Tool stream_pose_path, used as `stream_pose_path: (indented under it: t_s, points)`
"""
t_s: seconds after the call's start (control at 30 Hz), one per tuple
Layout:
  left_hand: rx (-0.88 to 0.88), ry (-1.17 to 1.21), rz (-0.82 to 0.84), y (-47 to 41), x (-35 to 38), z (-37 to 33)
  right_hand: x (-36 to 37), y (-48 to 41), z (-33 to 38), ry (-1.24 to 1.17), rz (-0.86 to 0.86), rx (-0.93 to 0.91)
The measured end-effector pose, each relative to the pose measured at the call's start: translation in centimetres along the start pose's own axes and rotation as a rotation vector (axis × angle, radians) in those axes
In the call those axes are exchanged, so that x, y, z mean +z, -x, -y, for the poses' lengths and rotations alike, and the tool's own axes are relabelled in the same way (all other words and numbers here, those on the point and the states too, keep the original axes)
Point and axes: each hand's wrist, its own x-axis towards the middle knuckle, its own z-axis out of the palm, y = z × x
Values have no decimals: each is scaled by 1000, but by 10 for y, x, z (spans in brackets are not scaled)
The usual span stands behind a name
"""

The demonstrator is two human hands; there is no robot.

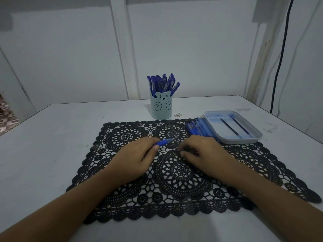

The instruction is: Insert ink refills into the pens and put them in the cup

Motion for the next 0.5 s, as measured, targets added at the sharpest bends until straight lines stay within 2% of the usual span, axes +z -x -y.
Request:
stream_pose_path:
  t_s: [0.1, 0.17, 0.3, 0.5]
  points:
    - [1, 3, 4, 0, 0, -1, -2, -1, 2, -299, -187, 87]
    - [-4, 3, 7, 0, 0, -1, -2, -1, 3, -388, -275, 99]
    - [-4, -5, 20, 0, 0, -1, -1, -2, 7, -380, -320, 70]
    - [61, -61, 54, 1, 0, -3, 1, -1, 10, -254, -221, -6]
